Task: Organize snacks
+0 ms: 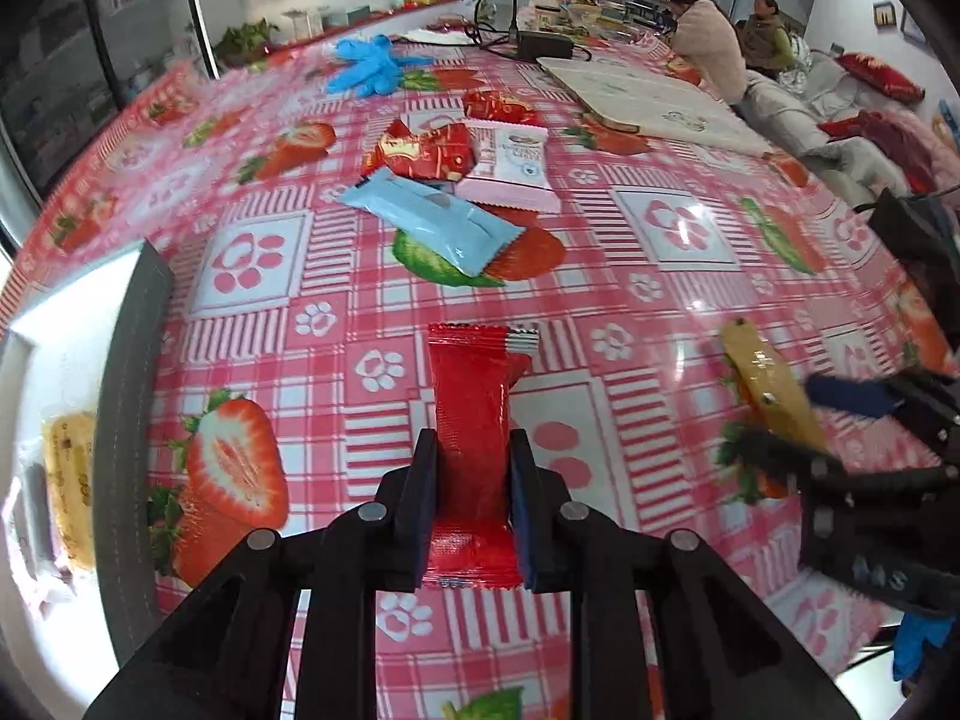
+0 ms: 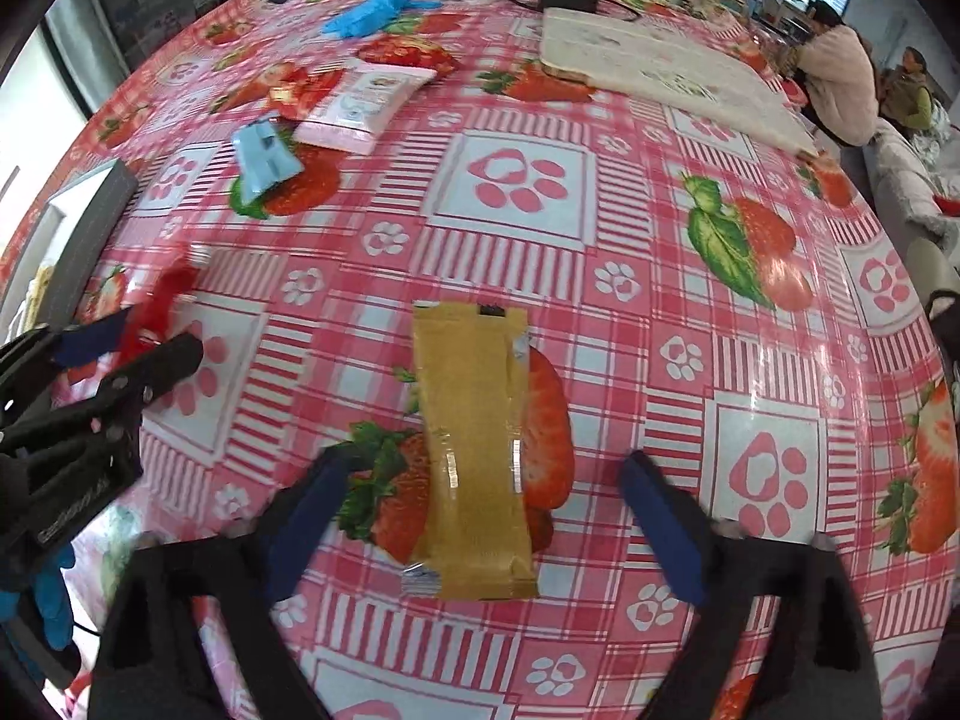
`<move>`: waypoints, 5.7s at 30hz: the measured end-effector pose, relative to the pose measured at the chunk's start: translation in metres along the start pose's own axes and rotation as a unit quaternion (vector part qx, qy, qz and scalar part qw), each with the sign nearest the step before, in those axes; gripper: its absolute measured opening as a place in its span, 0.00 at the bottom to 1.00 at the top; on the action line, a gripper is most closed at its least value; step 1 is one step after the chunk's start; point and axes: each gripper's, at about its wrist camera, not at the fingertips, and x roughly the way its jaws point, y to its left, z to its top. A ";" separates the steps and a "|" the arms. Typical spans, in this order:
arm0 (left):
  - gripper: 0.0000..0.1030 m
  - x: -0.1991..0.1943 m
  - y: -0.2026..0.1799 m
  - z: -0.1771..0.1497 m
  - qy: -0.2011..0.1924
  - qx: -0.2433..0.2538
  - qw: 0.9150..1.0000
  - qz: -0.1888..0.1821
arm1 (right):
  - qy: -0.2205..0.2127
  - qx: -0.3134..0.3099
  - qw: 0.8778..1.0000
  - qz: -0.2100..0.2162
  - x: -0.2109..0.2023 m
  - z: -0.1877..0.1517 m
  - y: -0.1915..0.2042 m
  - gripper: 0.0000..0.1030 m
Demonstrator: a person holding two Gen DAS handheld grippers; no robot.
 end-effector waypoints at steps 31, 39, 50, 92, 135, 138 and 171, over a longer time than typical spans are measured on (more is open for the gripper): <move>0.22 -0.156 0.194 -0.027 -0.112 -0.159 0.981 0.025 | -0.056 -0.111 0.973 0.195 -0.075 0.065 0.214 0.23; 0.22 -0.132 0.238 -0.054 -0.077 -0.207 0.974 0.042 | -0.029 -0.162 0.964 0.209 -0.057 0.080 0.288 0.23; 0.72 -0.118 0.239 -0.060 -0.055 -0.197 0.973 0.103 | 0.003 -0.169 0.968 0.184 -0.037 0.089 0.290 0.51; 0.82 0.001 0.090 0.060 0.052 -0.135 0.989 0.019 | -0.018 0.123 0.990 0.071 0.064 0.167 0.027 0.86; 0.86 0.001 0.031 0.002 -0.044 -0.027 0.996 0.073 | -0.081 0.127 0.989 0.004 -0.008 -0.026 -0.026 1.00; 0.90 0.011 0.031 -0.001 -0.050 -0.020 0.996 0.064 | -0.084 0.119 0.989 -0.014 -0.001 -0.020 -0.021 1.00; 1.00 0.015 0.029 -0.007 -0.066 -0.010 0.996 0.052 | -0.118 0.093 0.987 -0.048 0.004 -0.025 -0.009 1.00</move>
